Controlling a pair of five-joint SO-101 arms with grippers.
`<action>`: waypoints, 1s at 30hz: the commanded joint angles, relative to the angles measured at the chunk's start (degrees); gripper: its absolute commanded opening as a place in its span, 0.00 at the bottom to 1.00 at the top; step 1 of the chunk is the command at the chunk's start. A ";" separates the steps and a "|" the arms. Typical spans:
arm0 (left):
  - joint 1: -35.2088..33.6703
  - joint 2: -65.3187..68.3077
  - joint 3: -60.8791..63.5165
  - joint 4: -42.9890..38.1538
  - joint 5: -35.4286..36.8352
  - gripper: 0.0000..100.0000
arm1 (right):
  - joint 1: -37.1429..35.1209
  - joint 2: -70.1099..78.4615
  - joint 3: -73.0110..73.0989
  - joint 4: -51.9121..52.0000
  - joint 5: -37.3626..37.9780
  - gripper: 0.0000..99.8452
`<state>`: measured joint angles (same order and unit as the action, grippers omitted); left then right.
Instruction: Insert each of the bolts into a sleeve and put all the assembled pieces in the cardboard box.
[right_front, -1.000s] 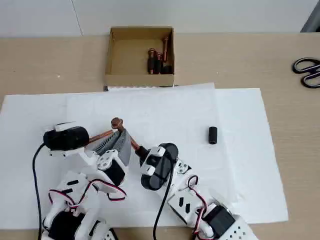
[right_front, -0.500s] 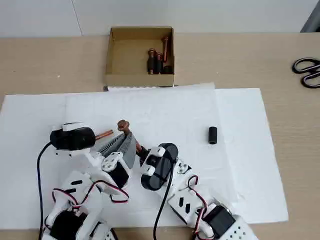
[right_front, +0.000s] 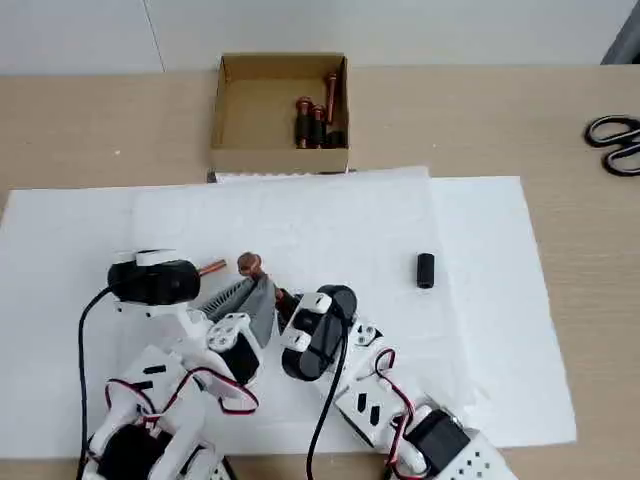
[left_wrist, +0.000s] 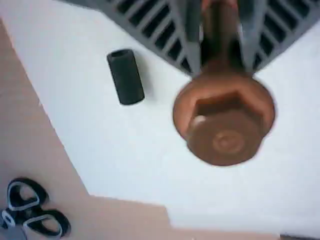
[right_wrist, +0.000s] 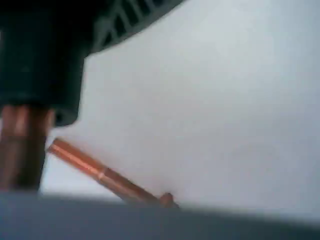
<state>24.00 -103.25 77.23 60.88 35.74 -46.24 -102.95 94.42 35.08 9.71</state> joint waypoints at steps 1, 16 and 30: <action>0.18 0.26 1.89 0.70 -2.29 0.01 | -0.22 -1.01 -4.48 -2.68 0.53 0.00; 0.09 0.09 7.60 0.62 -5.71 0.01 | 0.04 -1.01 -9.14 -2.68 3.78 0.00; -9.85 0.09 7.60 0.79 -14.86 0.01 | 0.04 -1.01 -10.55 -2.68 3.78 0.00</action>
<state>18.46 -103.43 82.59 60.70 23.52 -46.51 -102.68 94.59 35.08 12.53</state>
